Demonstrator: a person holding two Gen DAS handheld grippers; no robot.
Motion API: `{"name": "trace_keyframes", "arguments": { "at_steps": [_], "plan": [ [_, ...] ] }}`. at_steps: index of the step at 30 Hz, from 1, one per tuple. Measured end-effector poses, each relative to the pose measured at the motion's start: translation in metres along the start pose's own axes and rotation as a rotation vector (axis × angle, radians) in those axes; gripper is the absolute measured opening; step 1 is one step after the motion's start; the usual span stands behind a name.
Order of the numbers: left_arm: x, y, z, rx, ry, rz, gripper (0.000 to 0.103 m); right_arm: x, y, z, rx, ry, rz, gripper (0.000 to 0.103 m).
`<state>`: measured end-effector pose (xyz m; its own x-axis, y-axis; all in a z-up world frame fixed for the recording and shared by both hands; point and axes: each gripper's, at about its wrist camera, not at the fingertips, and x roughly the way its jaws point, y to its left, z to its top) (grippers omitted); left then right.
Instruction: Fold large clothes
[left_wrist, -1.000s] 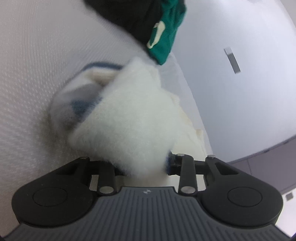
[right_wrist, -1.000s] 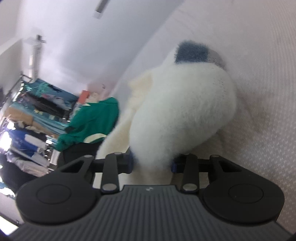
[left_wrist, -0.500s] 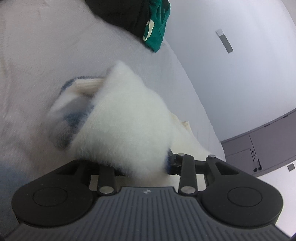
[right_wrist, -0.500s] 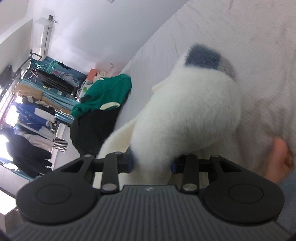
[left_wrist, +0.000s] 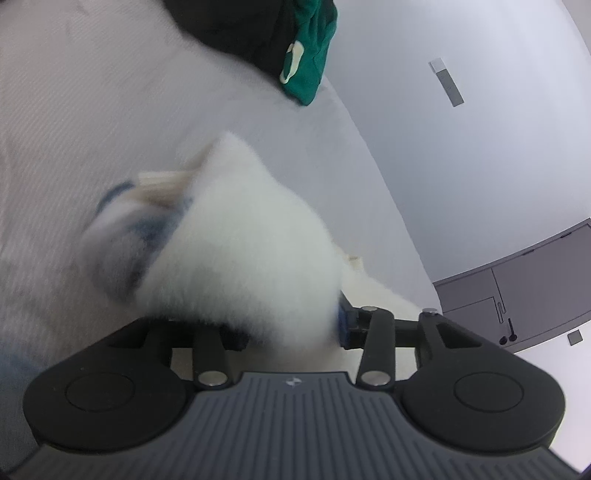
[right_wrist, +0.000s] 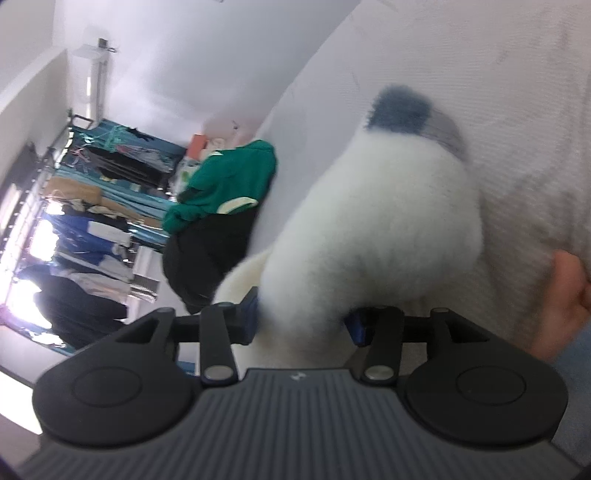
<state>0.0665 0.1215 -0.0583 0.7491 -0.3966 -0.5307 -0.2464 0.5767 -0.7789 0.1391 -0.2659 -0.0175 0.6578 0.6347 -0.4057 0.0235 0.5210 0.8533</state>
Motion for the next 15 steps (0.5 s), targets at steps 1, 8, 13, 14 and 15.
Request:
{"name": "trace_keyframes", "arguments": {
  "at_steps": [1, 8, 13, 14, 15],
  "plan": [
    [0.002, -0.003, 0.004, 0.0, -0.001, -0.003, 0.051, 0.003, 0.002, 0.004, 0.001, -0.001, 0.012, 0.053],
    [0.025, -0.035, 0.035, 0.037, -0.041, -0.015, 0.069, 0.026, 0.007, 0.028, 0.069, -0.028, 0.086, 0.066],
    [0.053, -0.048, 0.056, 0.078, -0.093, -0.015, 0.071, 0.046, 0.007, 0.048, 0.081, -0.051, 0.109, 0.075],
    [0.06, -0.05, 0.06, 0.088, -0.106, -0.014, 0.072, 0.053, 0.007, 0.053, 0.076, -0.061, 0.098, 0.075],
    [0.067, -0.052, 0.064, 0.101, -0.118, -0.01, 0.072, 0.061, 0.007, 0.058, 0.071, -0.068, 0.09, 0.075]
  ]
}}
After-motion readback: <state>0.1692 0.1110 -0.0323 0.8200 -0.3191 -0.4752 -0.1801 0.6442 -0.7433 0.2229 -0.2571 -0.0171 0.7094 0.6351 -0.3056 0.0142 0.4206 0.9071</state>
